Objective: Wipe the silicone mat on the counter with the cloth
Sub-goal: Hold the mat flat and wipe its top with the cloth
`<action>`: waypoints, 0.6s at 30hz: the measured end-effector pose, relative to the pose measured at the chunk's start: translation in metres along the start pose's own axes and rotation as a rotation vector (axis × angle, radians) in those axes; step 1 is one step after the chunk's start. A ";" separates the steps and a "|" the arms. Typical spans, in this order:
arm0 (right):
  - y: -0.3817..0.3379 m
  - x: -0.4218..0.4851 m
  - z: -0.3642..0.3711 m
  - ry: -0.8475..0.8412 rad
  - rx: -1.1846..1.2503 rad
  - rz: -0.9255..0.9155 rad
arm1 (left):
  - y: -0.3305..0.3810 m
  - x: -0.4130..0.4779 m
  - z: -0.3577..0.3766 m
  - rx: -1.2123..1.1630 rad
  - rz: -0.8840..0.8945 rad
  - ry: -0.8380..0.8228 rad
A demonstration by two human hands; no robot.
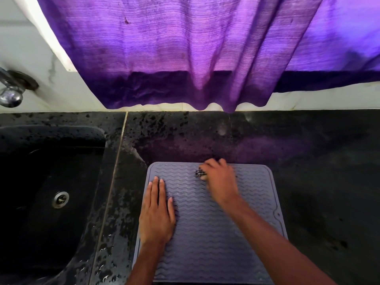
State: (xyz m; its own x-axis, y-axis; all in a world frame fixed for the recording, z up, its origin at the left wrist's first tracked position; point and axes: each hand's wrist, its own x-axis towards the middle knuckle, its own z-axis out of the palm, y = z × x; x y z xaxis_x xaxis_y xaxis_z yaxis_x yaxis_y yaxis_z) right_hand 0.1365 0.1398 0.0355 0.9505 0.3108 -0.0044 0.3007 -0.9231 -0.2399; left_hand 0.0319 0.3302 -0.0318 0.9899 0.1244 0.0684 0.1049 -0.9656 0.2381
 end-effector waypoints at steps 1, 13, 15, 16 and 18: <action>-0.008 0.000 0.004 -0.009 -0.004 0.007 | 0.000 0.000 -0.001 -0.006 -0.001 0.005; 0.084 -0.034 -0.015 0.012 -0.142 0.189 | -0.004 0.000 0.006 -0.090 -0.012 0.054; 0.107 -0.042 -0.023 -0.021 -0.193 0.240 | -0.004 0.000 0.006 -0.102 -0.012 0.062; 0.118 -0.046 -0.027 -0.035 -0.221 0.268 | -0.005 0.000 0.006 -0.108 -0.016 0.068; 0.138 -0.055 -0.034 -0.031 -0.243 0.342 | -0.004 -0.001 0.006 -0.103 -0.023 0.075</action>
State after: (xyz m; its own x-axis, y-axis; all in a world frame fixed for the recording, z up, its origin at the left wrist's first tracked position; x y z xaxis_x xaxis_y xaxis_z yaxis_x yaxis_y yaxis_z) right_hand 0.1284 -0.0126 0.0360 0.9971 -0.0196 -0.0741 -0.0185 -0.9997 0.0162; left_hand 0.0314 0.3326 -0.0388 0.9769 0.1666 0.1334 0.1131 -0.9341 0.3386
